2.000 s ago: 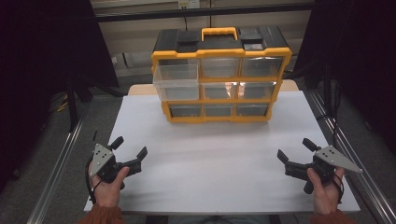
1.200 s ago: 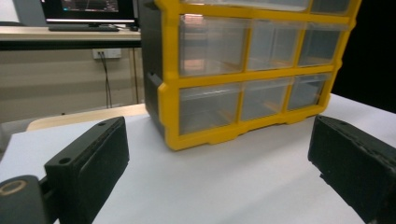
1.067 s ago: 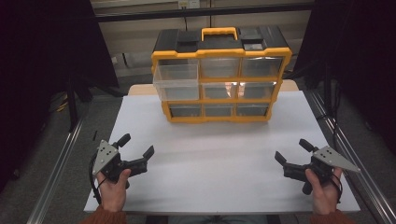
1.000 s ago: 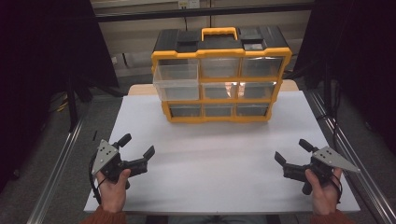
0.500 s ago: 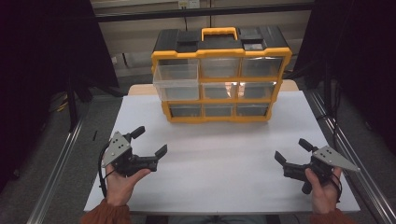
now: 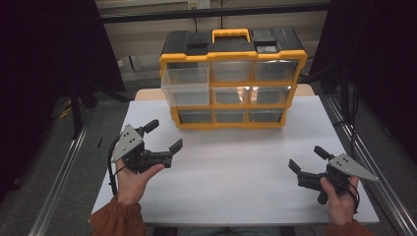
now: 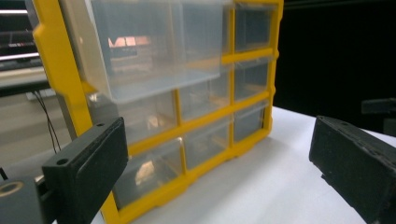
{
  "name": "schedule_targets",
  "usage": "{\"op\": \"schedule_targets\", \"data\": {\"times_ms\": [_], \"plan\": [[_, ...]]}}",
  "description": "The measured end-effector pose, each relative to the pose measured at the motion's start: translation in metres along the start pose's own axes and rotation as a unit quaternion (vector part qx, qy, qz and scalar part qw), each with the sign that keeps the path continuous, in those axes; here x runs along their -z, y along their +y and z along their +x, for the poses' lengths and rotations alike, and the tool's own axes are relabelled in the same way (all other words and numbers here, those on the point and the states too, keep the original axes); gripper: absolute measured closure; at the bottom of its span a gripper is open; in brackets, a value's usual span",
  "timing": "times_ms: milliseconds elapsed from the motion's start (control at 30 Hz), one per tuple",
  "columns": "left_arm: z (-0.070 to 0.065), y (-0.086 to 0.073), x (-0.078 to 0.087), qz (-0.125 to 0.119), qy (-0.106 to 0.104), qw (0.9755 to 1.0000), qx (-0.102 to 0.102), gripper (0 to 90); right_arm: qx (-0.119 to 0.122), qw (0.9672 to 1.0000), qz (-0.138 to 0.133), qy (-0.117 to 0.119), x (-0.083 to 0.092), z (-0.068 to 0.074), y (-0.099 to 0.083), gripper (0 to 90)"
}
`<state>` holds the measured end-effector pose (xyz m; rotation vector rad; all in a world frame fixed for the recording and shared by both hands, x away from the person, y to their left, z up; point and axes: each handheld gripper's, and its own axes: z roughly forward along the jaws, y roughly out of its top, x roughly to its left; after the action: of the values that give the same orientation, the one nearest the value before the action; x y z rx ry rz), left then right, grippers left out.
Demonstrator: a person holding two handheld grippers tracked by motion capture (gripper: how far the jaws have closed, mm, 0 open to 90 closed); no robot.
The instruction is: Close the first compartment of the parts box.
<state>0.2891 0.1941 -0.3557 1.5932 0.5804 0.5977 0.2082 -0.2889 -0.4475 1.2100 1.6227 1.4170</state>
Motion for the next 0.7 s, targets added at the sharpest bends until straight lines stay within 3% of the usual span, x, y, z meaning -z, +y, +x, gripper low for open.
{"op": "schedule_targets", "data": {"times_ms": [233,300,400,533,700], "plan": [[-0.001,0.012,-0.012,-0.012,-0.009,0.9999,0.001,6.2,0.001,1.0000,-0.003,-0.002,0.000,0.000,0.000,0.1],[-0.002,0.016,-0.017,-0.015,-0.014,0.9998,-0.004,10.6,0.000,1.0000,-0.003,-0.002,0.000,0.000,0.000,0.1],[-0.003,0.018,-0.023,-0.022,-0.012,0.9997,0.007,12.5,0.001,1.0000,-0.002,-0.001,0.000,0.000,0.000,0.1],[-0.002,0.018,-0.023,-0.006,-0.016,0.9998,-0.002,15.8,0.000,1.0000,-0.004,-0.003,0.000,0.000,0.000,0.1],[-0.003,0.017,-0.022,-0.012,-0.019,0.9997,0.003,23.2,0.002,1.0000,-0.005,-0.003,0.002,0.001,0.000,0.1]]}}
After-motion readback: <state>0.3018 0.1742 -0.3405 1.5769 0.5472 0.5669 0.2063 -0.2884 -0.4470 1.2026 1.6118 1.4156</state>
